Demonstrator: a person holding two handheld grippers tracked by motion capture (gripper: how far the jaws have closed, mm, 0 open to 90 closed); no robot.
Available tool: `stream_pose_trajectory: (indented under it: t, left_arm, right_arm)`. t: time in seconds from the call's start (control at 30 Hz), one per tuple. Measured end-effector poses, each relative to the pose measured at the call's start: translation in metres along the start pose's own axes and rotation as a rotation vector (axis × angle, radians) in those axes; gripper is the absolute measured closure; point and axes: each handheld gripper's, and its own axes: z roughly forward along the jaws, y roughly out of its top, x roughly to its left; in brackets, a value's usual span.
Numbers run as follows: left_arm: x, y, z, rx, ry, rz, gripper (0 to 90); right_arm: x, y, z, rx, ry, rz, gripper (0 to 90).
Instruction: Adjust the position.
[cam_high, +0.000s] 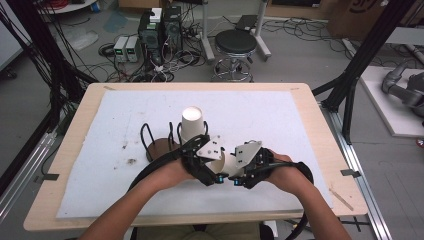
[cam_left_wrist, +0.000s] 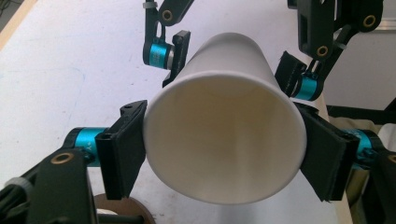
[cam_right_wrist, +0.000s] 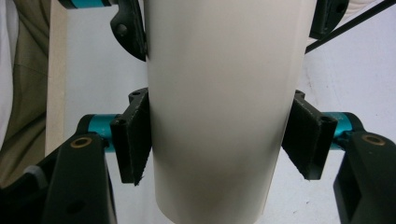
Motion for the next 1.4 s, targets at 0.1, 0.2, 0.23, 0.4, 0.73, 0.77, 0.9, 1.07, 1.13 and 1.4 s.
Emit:
stream_pose_trajectory:
  t: [0.1, 0.2, 0.23, 0.4, 0.73, 0.77, 0.9, 1.07, 1.13, 1.4]
  left_arm:
    - [0.001, -0.004, -0.002, -0.042, 0.011, -0.034, 20.6]
    - [0.003, -0.010, -0.007, -0.094, 0.020, -0.064, 18.7]
    - [0.003, -0.012, -0.010, -0.117, 0.023, -0.076, 18.7]
    - [0.003, -0.027, -0.025, -0.264, 0.044, -0.131, 17.6]
    - [0.003, -0.063, -0.056, -0.474, 0.125, -0.229, 17.6]
    - [0.004, -0.065, -0.058, -0.481, 0.134, -0.235, 17.6]
    - [0.005, -0.078, -0.067, -0.508, 0.182, -0.268, 17.6]
    - [0.006, -0.094, -0.079, -0.538, 0.251, -0.302, 17.6]
    - [0.005, -0.100, -0.084, -0.551, 0.285, -0.311, 17.6]
    - [0.004, -0.127, -0.104, -0.594, 0.423, -0.360, 17.6]
  right_arm:
    - [0.000, 0.000, 0.000, -0.015, -0.009, 0.009, 33.0]
    - [-0.001, -0.003, -0.002, -0.041, -0.017, 0.022, 33.0]
    - [-0.001, -0.005, -0.003, -0.051, -0.023, 0.030, 33.0]
    - [-0.001, -0.018, -0.006, -0.136, -0.020, 0.103, 32.8]
    - [-0.001, -0.043, -0.012, -0.306, -0.068, 0.230, 32.7]
    - [-0.001, -0.047, -0.013, -0.330, -0.071, 0.247, 32.7]
    - [0.000, -0.056, -0.012, -0.372, -0.091, 0.281, 32.8]
    - [0.000, -0.066, -0.013, -0.407, -0.114, 0.325, 32.8]
    - [0.000, -0.070, -0.013, -0.422, -0.126, 0.343, 32.8]
    - [0.001, -0.087, -0.017, -0.497, -0.210, 0.390, 32.2]
